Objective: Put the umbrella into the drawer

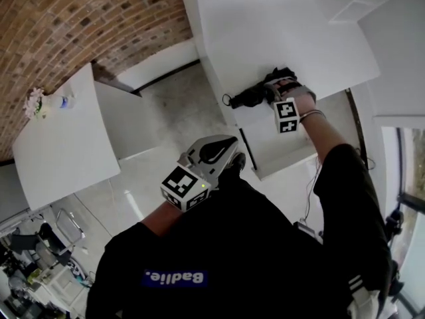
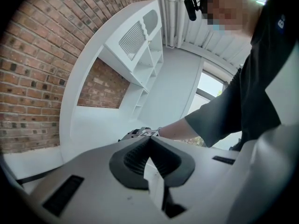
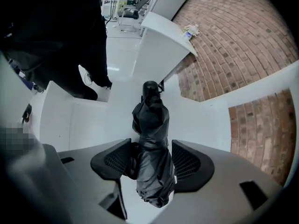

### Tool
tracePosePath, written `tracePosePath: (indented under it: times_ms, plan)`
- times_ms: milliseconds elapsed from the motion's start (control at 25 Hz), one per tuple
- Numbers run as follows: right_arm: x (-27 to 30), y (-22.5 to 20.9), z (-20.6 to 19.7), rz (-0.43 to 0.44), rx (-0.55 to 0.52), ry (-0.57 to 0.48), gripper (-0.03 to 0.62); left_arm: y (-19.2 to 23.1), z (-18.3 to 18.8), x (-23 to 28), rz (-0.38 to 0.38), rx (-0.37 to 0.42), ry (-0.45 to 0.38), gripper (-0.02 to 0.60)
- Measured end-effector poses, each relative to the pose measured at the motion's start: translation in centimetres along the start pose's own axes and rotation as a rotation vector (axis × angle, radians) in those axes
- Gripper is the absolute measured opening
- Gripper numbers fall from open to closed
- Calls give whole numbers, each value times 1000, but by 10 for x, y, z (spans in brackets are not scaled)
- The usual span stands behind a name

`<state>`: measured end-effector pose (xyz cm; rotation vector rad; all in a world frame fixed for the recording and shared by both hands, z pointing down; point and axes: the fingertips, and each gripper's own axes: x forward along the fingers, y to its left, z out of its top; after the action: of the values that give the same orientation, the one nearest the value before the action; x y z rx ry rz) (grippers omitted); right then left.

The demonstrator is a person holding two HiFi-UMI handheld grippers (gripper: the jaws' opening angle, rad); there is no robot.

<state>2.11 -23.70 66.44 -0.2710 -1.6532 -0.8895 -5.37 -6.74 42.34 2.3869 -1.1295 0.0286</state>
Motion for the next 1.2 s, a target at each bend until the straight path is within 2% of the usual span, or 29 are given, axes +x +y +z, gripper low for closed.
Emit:
tracePosePath:
  times_ms: [360,600,800,960,1200]
  plan:
    - [38,-1,-4,138,-78,26,296,10,-7,-6,48,-24,19,3]
    - [52,2,-3,235,-73,39,304,14,-2,-17,69,-9,23,3]
    - [58,6,-5,289,-43,55,307,19,1,-24,102,-41,14,3]
    - [57,4,-3,280,-36,67,307,17,2,-25,91,-39,13,3]
    - [51,4,-5,195,10,79,295,15,2,-28,73,-27,15,3]
